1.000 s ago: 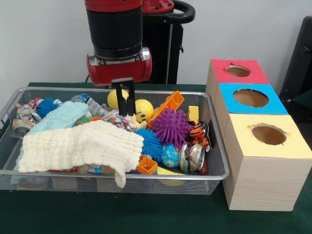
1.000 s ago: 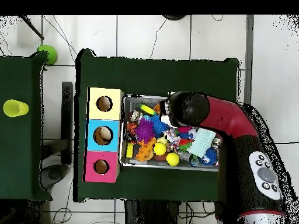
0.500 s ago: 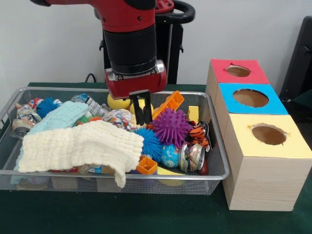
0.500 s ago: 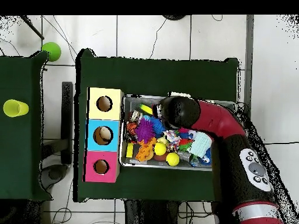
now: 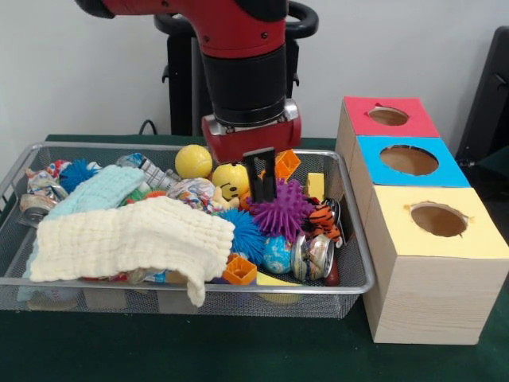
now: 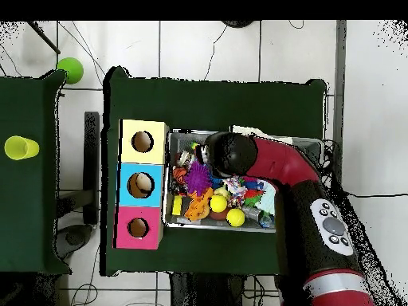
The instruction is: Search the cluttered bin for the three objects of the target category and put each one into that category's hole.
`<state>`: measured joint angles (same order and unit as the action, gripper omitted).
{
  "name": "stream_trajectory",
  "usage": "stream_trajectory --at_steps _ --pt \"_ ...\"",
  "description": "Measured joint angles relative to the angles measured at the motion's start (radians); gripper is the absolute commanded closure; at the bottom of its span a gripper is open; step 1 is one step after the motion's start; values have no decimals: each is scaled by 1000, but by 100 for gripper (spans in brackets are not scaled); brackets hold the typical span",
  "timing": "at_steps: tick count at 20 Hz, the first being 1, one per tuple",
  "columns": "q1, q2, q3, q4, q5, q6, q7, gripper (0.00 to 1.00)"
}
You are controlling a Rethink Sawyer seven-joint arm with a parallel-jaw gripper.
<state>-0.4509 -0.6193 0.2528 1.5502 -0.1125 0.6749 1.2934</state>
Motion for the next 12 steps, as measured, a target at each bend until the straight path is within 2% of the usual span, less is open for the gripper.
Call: stream_trajectory --at_steps 12 --pt "38 -26 6 71 19 -30 0 100"
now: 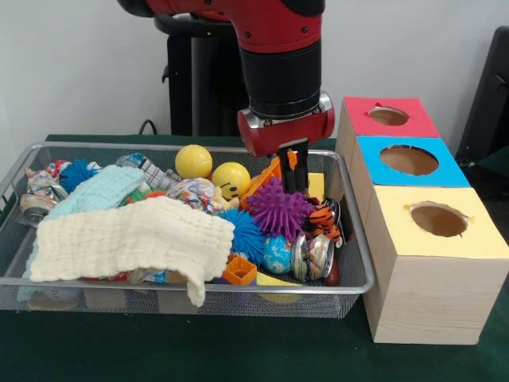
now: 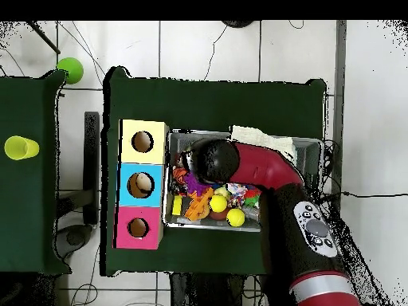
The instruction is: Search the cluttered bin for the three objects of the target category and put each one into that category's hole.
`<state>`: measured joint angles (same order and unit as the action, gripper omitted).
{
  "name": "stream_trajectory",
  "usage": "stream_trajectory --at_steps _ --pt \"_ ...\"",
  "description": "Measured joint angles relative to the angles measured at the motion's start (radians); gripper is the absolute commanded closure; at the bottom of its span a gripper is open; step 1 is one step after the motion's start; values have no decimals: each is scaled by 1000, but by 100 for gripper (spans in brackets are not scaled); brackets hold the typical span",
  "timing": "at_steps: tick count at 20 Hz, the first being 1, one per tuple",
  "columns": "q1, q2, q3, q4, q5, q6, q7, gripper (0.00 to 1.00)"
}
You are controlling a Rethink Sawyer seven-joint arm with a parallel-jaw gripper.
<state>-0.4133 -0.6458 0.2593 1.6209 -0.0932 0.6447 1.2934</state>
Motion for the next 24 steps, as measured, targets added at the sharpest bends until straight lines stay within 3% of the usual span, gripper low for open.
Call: stream_trajectory --at_steps 8,16,24 --pt "71 -85 -21 77 30 0 0 100" --pt "80 -148 -41 114 48 0 0 100" --pt "72 -165 -42 167 125 -15 0 100"
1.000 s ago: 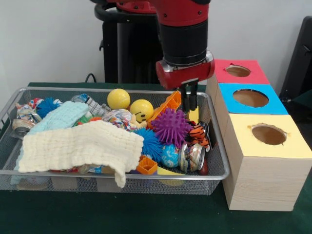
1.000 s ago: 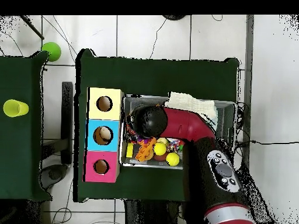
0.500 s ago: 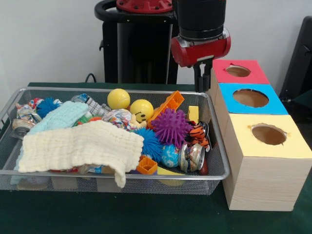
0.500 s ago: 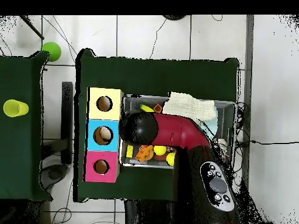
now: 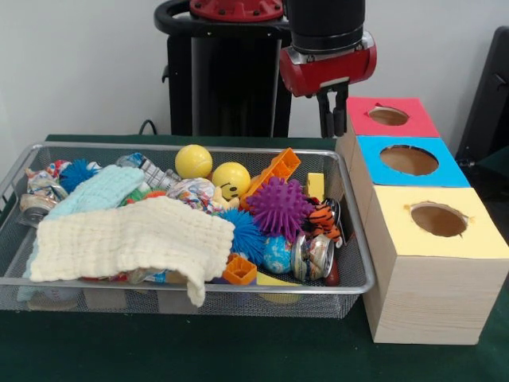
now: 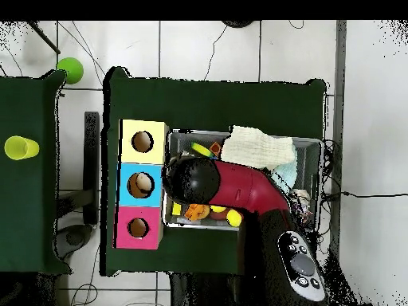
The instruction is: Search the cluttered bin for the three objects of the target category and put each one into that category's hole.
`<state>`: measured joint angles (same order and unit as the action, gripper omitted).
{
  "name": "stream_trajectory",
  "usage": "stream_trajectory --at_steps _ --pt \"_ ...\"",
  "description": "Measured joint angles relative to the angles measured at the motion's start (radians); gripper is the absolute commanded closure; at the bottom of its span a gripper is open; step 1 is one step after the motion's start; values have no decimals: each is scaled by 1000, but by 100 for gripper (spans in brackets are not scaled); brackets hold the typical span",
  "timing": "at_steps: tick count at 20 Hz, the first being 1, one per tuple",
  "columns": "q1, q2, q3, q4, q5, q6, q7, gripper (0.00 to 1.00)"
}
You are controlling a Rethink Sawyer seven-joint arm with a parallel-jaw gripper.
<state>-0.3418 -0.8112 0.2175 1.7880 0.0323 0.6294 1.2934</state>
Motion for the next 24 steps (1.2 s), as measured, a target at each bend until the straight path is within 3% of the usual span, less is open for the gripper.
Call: stream_trajectory --at_steps 24 --pt "-6 30 2 78 42 -132 0 100"
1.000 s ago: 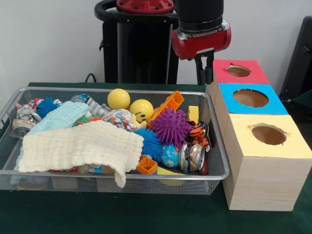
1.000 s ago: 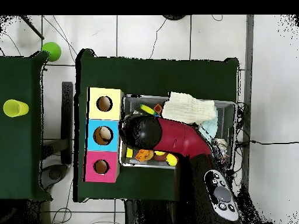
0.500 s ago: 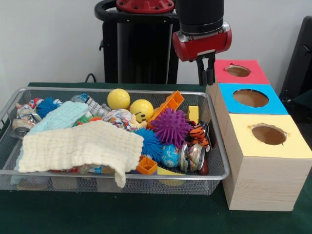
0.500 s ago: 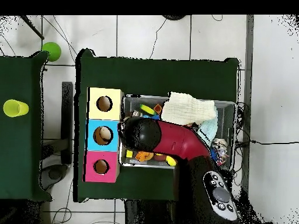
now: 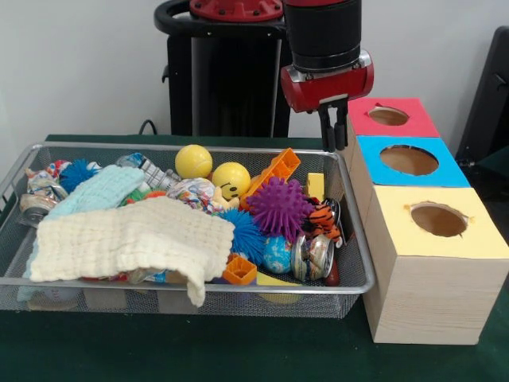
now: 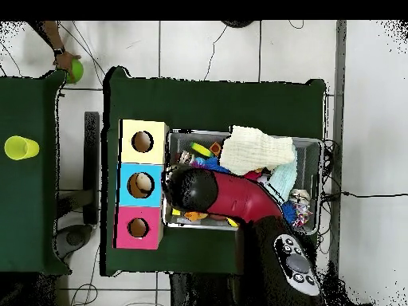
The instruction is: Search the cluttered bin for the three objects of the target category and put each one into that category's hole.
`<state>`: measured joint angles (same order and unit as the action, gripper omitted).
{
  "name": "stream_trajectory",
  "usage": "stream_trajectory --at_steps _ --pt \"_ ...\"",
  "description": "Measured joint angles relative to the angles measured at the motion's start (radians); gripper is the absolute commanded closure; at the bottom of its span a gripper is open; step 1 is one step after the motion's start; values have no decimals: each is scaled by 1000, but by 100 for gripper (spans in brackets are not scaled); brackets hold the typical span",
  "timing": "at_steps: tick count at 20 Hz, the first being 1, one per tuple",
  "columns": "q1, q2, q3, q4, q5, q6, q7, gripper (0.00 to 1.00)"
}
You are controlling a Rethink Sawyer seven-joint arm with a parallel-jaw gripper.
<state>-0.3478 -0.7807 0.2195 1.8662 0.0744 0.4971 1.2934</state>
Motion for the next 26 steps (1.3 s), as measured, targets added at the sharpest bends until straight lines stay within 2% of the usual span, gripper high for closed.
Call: stream_trajectory --at_steps 9,26 --pt "-24 11 3 46 -1 -55 0 100" --pt "-23 8 -9 52 -1 -55 0 100"
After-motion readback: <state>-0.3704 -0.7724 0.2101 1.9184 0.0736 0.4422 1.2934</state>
